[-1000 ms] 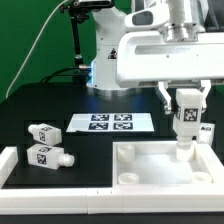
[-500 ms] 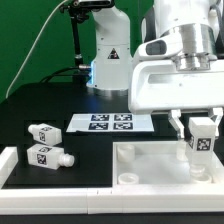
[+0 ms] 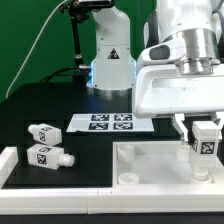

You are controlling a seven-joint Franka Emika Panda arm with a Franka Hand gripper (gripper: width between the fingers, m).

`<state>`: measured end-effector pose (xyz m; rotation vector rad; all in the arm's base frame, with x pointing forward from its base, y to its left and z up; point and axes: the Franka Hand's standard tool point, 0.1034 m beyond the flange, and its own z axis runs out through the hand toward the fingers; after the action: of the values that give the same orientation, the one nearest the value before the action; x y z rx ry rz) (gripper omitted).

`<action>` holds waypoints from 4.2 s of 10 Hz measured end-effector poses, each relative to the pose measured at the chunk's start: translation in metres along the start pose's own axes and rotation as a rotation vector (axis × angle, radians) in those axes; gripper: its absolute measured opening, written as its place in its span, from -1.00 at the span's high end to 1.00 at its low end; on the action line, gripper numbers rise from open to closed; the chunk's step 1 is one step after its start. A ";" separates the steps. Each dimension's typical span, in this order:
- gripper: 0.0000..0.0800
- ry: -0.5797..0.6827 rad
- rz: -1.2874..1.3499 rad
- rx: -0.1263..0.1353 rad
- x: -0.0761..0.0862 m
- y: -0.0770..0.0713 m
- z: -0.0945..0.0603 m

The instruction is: Assemble one leg

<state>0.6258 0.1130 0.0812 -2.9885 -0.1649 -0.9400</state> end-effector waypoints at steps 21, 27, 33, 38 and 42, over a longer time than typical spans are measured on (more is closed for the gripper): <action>-0.62 -0.665 0.069 0.066 0.009 0.006 0.004; 0.27 -0.660 0.257 0.002 0.011 0.001 0.005; 0.27 -0.558 0.908 -0.159 0.011 0.007 0.011; 0.27 -0.567 1.495 -0.261 0.010 0.004 0.011; -0.30 -0.557 1.075 -0.162 0.010 -0.002 0.010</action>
Offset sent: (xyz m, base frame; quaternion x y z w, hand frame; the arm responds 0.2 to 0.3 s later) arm -0.0006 0.0075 -0.0142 0.0105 0.0092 0.0128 0.9998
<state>0.6394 0.1162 0.0783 -2.6692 1.3864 0.0016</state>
